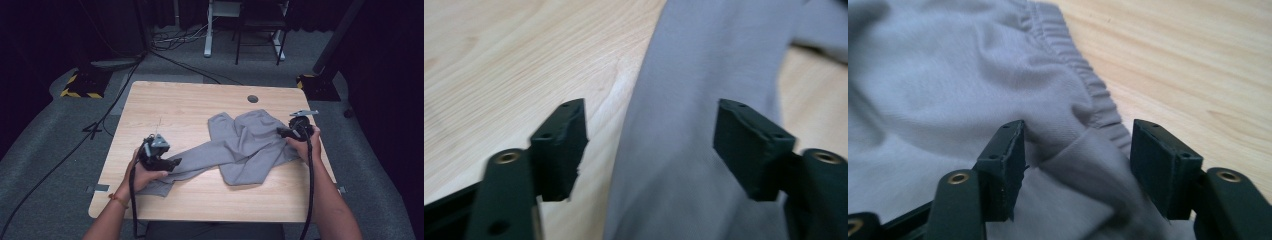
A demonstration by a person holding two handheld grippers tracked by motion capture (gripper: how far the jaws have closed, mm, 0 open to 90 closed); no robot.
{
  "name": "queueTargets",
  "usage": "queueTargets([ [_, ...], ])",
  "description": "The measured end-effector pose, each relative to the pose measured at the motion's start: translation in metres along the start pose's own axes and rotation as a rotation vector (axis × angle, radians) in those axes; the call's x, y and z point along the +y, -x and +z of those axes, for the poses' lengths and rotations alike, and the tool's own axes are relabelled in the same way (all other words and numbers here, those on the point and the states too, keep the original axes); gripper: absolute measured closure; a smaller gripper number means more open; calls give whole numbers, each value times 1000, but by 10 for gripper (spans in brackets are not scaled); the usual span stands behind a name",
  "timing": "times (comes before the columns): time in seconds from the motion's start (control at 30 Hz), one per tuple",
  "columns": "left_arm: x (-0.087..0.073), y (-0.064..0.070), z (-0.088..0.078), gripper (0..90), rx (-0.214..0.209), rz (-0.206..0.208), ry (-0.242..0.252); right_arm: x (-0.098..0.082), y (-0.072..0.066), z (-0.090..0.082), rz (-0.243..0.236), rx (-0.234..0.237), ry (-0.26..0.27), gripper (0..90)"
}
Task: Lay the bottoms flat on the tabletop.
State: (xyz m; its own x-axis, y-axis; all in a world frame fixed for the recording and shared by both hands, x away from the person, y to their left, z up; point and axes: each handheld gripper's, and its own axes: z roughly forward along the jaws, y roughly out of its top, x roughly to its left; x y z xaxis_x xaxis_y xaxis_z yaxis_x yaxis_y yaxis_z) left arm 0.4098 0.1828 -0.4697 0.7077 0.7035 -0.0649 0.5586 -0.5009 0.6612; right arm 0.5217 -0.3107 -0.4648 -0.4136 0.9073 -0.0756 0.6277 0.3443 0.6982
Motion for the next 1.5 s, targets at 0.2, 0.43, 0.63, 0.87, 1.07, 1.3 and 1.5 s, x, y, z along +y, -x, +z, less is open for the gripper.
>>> queueTargets([
  [0.2, 12, 2, 30, 587, -37, 58, -92, -5, -4, 18, -11, 6, -46, 380],
  [0.43, 2, 3, 17, 880, -10, 96, -122, -8, 3, 14, -71, -41, -90, 719],
  [0.63, -18, -13, -11, 894, -7, 16, -60, -8, 11, 9, -60, -104, -88, 826],
  [0.87, -36, -5, -19, 897, 20, 38, -87, 5, -3, 11, -88, -174, -2, 775],
  [1.07, -58, -7, -34, 895, 24, 8, -99, 19, -20, -3, -101, -88, 53, 488],
  [1.3, -70, 2, -46, 698, 13, 11, -68, -13, -23, -44, -124, 84, 65, 423],
  [1.5, -57, 15, -39, 510, 7, 60, -42, -58, -47, -56, -203, 194, 20, 423],
])
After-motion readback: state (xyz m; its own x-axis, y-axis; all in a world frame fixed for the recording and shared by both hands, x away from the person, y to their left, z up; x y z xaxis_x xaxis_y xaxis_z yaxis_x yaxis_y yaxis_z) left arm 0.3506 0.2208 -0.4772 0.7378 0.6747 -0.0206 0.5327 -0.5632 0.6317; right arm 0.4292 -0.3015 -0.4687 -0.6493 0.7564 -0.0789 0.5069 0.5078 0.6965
